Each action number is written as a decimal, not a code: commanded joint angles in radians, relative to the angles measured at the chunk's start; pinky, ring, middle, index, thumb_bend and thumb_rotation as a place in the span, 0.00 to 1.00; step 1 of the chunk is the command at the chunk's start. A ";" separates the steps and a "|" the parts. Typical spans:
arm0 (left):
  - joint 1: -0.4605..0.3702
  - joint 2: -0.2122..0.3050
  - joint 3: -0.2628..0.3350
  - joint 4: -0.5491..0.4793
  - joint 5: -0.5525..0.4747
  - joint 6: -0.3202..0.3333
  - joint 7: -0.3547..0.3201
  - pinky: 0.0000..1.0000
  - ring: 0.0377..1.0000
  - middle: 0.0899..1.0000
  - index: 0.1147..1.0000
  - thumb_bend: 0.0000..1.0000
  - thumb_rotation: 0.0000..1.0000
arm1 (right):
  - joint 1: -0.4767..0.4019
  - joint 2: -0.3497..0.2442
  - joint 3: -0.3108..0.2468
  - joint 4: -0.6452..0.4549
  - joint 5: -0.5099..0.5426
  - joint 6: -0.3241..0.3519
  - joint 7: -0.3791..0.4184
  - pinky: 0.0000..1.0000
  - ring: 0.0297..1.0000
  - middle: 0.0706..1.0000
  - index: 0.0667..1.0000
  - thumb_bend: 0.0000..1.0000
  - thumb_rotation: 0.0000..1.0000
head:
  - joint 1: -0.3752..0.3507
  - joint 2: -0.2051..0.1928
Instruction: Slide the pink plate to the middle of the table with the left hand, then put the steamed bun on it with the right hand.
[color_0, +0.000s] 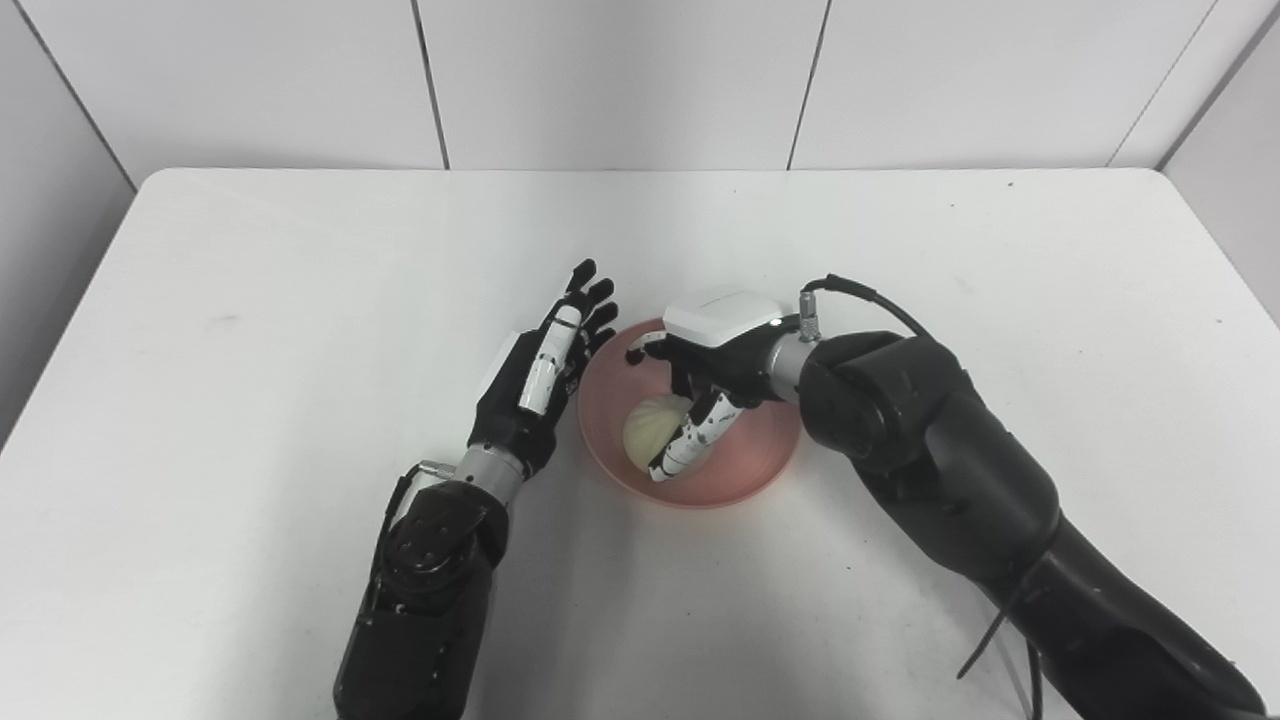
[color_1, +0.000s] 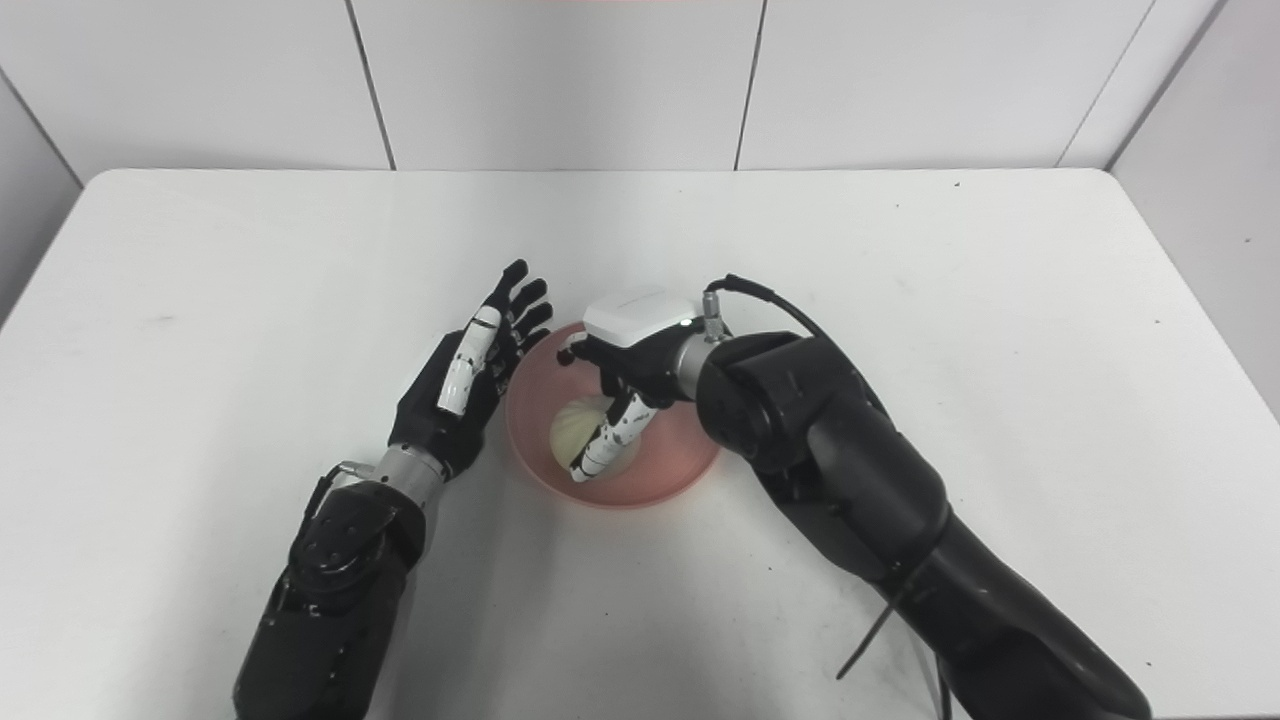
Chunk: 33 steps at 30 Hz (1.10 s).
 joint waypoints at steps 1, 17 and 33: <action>0.041 0.015 -0.002 0.036 0.008 0.076 0.001 0.95 0.97 0.97 0.98 0.38 1.00 | -0.056 0.001 -0.031 -0.046 -0.020 0.015 0.021 0.57 0.72 0.84 0.86 0.96 0.52 | 0.001 0.000; 0.046 0.015 0.010 0.025 -0.012 0.078 -0.004 0.98 0.97 0.98 0.98 0.37 1.00 | -0.065 0.015 -0.132 -0.169 -0.041 0.012 0.100 0.57 0.71 0.82 0.87 0.99 0.45 | -0.007 -0.005; 0.060 0.023 0.023 0.013 -0.011 0.051 0.009 0.98 0.98 0.99 0.99 0.37 1.00 | -0.041 -0.008 -0.333 -0.259 0.029 0.039 0.025 0.53 0.69 0.76 0.86 0.94 0.64 | -0.015 -0.047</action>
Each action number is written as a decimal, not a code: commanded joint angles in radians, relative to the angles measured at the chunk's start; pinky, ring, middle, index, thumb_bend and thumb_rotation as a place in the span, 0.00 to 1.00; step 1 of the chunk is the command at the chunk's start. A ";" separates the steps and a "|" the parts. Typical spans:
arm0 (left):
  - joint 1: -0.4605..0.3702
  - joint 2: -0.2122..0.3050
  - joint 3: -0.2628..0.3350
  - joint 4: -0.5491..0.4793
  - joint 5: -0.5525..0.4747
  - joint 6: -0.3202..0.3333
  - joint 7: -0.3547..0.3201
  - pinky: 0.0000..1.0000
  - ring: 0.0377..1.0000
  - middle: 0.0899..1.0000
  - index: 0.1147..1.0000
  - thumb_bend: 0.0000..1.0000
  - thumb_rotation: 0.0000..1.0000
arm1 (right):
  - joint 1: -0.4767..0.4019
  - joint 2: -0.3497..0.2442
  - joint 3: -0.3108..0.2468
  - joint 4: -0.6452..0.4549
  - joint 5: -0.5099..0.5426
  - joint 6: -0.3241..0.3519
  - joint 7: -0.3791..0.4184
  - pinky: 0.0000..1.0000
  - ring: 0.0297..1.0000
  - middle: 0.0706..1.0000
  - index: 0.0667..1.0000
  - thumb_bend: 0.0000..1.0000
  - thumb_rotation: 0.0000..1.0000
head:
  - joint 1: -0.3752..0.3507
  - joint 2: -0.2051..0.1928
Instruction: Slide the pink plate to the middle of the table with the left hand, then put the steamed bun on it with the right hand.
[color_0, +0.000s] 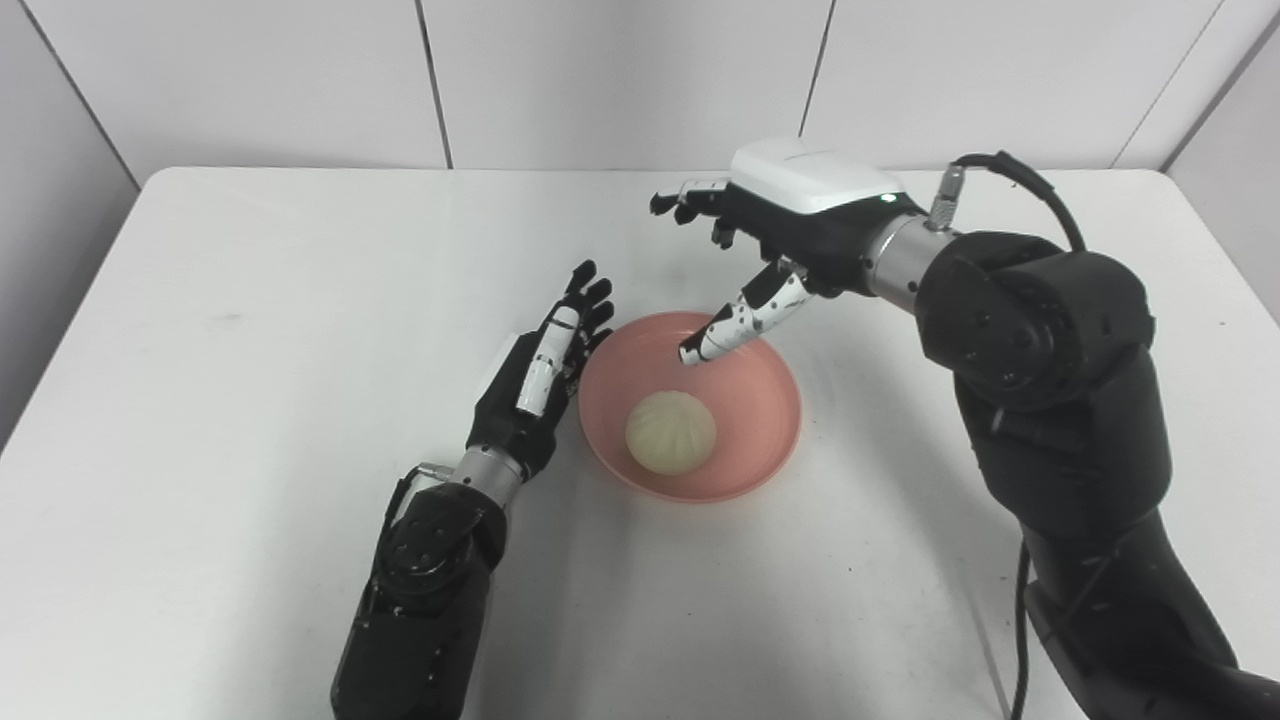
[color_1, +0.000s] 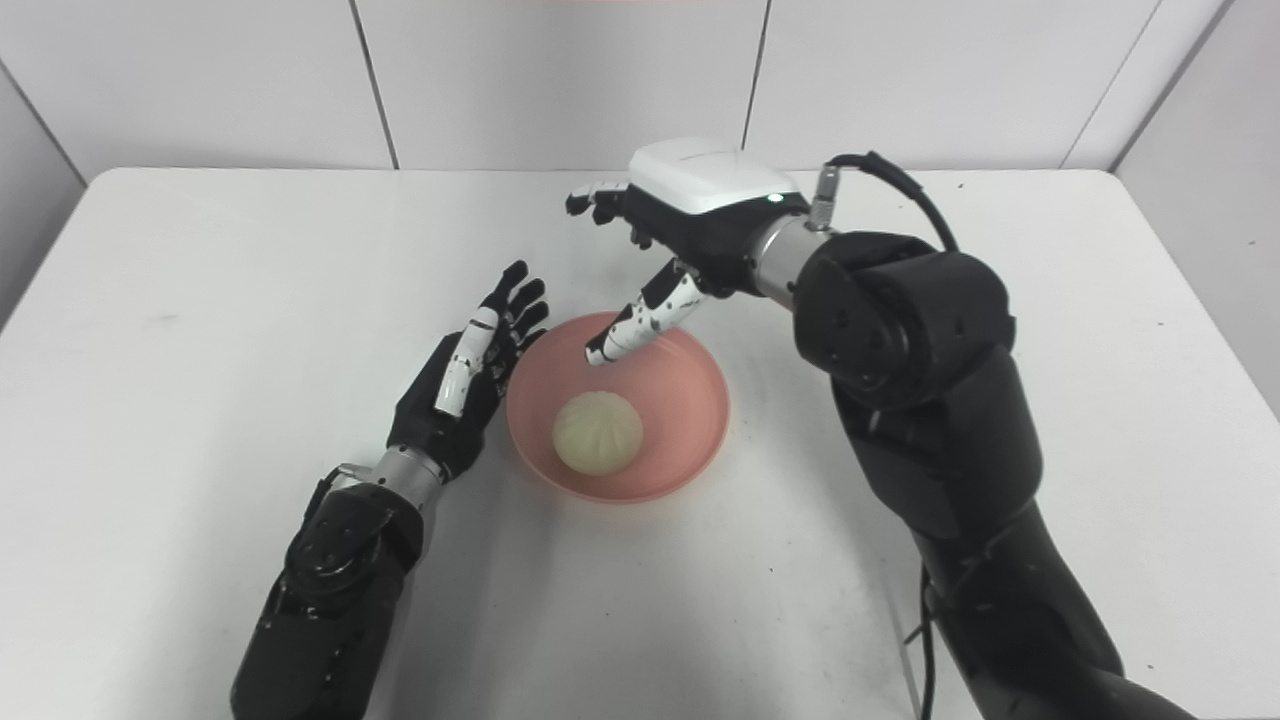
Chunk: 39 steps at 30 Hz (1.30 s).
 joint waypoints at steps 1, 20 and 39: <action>0.049 0.017 0.013 0.021 0.011 0.047 0.021 0.98 0.98 0.99 0.99 0.37 1.00 | 0.025 -0.019 -0.025 0.002 -0.025 -0.003 -0.069 0.54 0.69 0.76 0.87 0.94 0.65 | 0.000 -0.007; 0.122 0.027 0.057 0.019 0.037 -0.102 0.045 1.00 1.00 1.00 1.00 0.37 1.00 | 0.335 0.246 -0.397 0.258 0.463 -0.050 -0.677 0.85 0.93 0.99 1.00 0.65 1.00 | -0.009 -0.059; 0.151 0.030 0.054 0.034 0.065 -0.166 0.079 1.00 1.00 1.00 1.00 0.38 1.00 | 0.515 0.370 -0.384 0.522 0.961 -0.459 -1.093 1.00 1.00 1.00 1.00 0.27 1.00 | 0.007 -0.088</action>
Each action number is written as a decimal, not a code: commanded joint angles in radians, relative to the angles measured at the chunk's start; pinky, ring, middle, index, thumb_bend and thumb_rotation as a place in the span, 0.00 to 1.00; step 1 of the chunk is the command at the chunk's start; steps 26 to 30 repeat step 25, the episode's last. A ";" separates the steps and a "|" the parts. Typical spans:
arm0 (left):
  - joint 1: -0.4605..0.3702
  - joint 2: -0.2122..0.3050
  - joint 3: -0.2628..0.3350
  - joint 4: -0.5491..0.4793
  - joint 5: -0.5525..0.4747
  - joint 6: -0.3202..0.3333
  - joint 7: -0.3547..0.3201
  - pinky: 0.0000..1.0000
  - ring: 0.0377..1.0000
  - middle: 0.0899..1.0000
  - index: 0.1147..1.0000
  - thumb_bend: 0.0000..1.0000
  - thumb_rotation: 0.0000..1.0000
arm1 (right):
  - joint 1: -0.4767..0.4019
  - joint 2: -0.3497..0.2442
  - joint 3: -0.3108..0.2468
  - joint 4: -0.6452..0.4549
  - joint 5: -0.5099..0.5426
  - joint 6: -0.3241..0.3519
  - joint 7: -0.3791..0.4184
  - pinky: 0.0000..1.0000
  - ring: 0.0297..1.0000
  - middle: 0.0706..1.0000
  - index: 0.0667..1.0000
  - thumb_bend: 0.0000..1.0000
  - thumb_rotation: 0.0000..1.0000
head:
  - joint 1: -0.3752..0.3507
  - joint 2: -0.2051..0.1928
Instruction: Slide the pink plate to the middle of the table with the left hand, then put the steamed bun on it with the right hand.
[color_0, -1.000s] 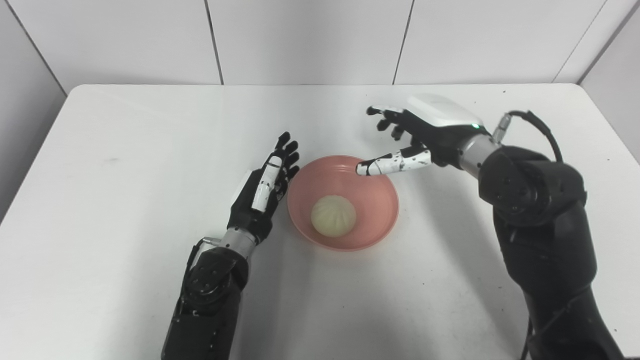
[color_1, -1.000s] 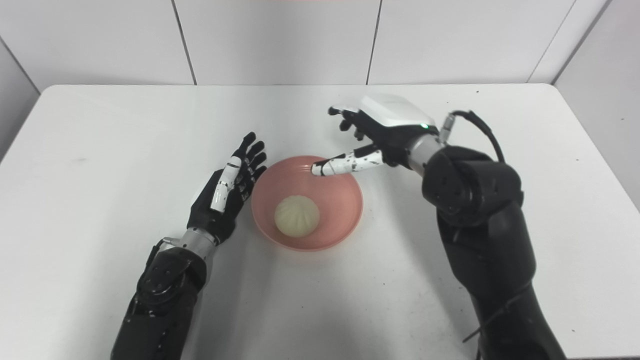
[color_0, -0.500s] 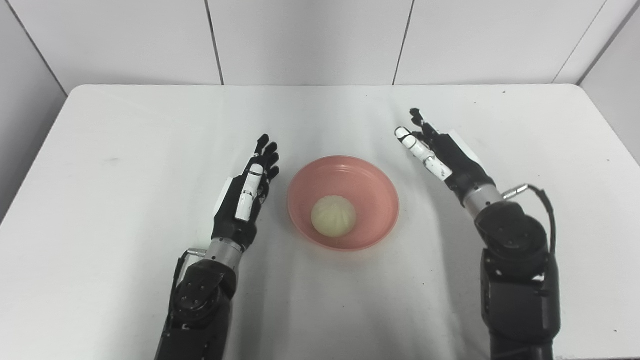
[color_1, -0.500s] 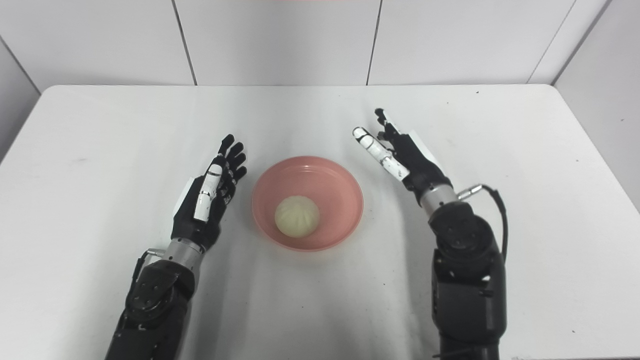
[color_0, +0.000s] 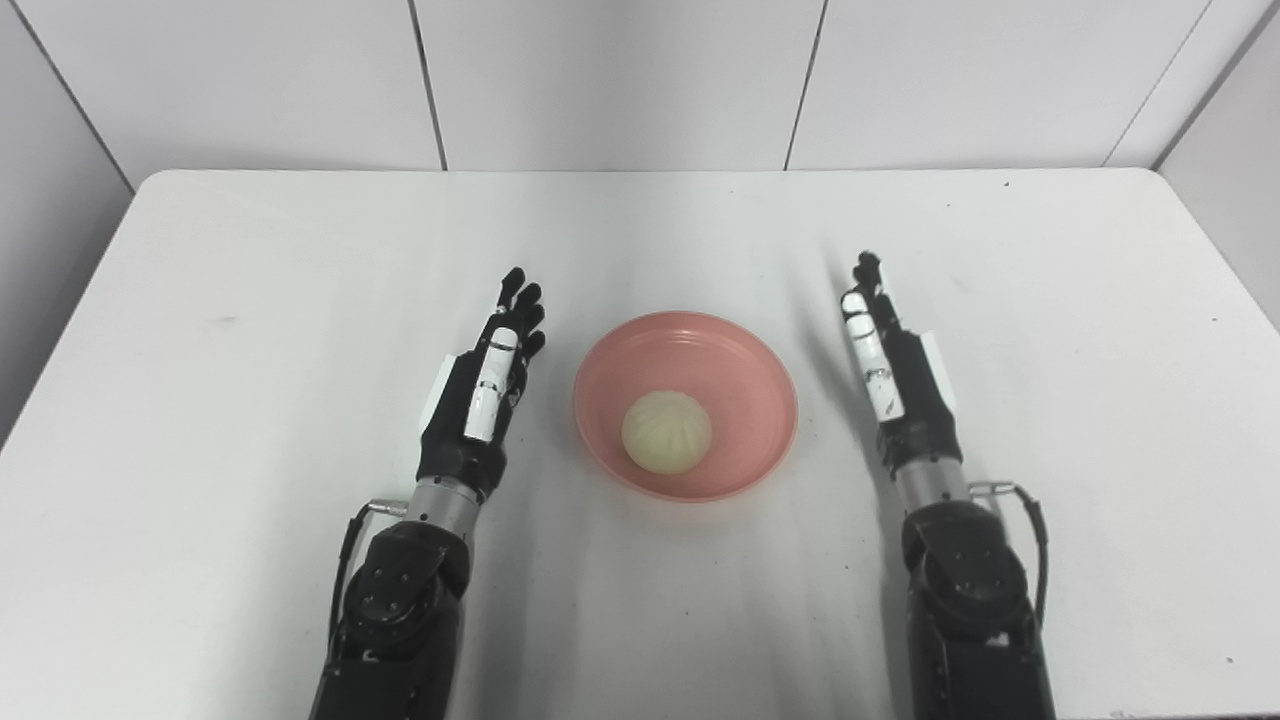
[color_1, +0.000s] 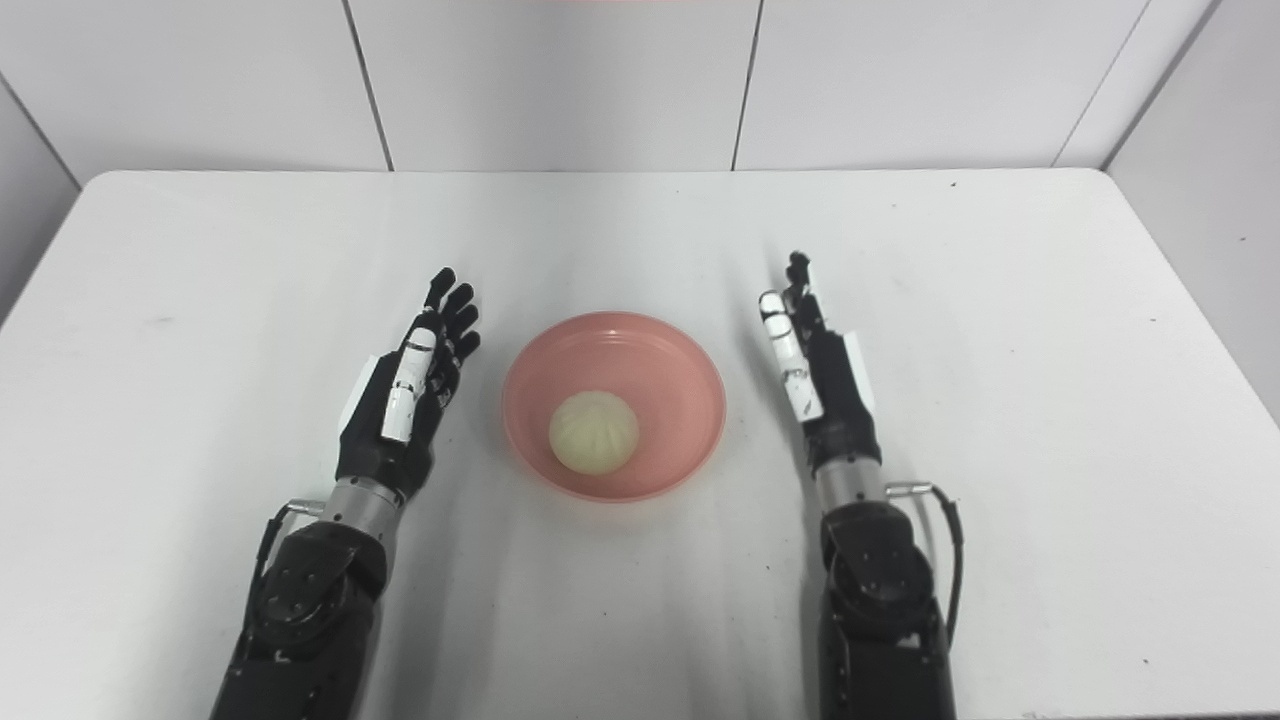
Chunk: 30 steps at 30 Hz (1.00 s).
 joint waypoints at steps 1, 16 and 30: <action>0.072 0.014 0.006 0.047 0.018 -0.005 0.016 1.00 1.00 1.00 1.00 0.38 1.00 | -0.013 0.007 0.014 -0.020 0.067 -0.026 -0.001 1.00 1.00 1.00 1.00 0.24 1.00 | 0.002 -0.003; 0.149 0.015 0.006 0.029 0.018 -0.108 0.028 1.00 1.00 1.00 1.00 0.39 1.00 | 0.068 0.022 0.080 -0.084 0.222 0.131 -0.020 1.00 1.00 1.00 1.00 0.18 1.00 | 0.031 -0.034; 0.149 0.023 0.009 0.035 0.023 -0.102 0.034 1.00 1.00 1.00 1.00 0.39 1.00 | 0.072 0.016 0.090 -0.036 0.260 0.102 -0.025 1.00 1.00 1.00 1.00 0.19 1.00 | 0.031 -0.031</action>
